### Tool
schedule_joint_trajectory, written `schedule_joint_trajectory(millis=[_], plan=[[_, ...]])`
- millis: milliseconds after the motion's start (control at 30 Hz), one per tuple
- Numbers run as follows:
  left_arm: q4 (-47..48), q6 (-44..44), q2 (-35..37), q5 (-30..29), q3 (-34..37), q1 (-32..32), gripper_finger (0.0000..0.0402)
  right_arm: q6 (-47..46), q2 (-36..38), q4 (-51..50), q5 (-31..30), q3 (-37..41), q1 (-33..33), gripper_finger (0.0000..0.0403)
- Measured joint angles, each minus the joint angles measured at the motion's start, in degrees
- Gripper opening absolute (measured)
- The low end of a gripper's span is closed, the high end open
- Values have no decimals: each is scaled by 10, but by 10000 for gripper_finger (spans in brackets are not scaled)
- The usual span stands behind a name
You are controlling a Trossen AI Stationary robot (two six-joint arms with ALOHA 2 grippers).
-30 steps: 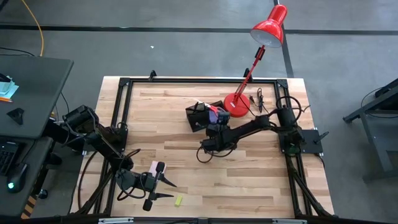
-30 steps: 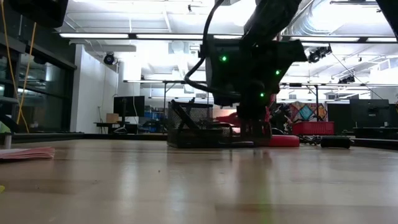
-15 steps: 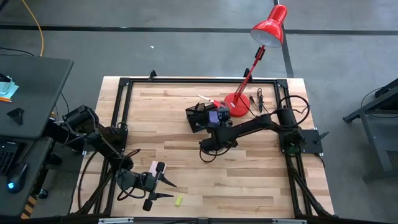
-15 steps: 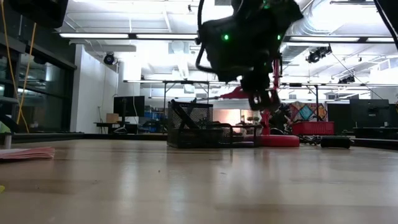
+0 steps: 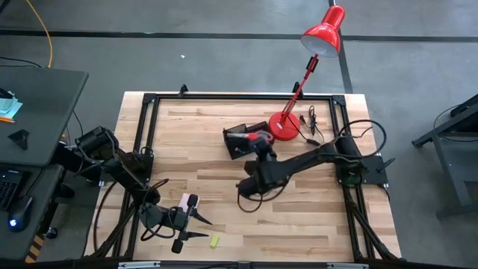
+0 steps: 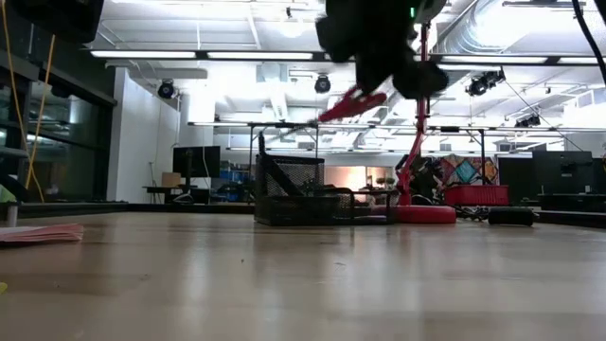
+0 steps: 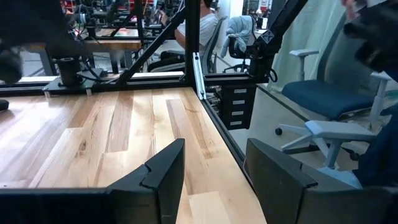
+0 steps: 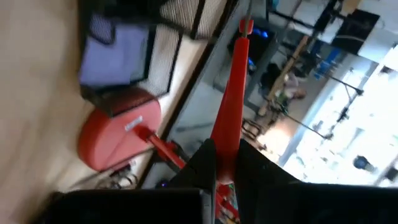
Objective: Pick and place office supplies into organizer
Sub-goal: Adjust the red scissors in the black desk organizer
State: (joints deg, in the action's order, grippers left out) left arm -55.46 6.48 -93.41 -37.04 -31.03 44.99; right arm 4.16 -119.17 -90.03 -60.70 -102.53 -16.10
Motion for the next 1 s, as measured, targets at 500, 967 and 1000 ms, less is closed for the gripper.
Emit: schedule_joint_trajectory(millis=[500, 967, 1000], plan=[[-1, 13, 0, -6, 0, 0, 161, 94, 0, 0, 58, -98, -6, 12], [39, -136, 0, -301, -35, -2, 161, 38, 0, 0, 164, -98, -41, 12], [53, -154, 0, -301, -43, -7, 161, 31, 0, 0, 167, -98, -48, 13]])
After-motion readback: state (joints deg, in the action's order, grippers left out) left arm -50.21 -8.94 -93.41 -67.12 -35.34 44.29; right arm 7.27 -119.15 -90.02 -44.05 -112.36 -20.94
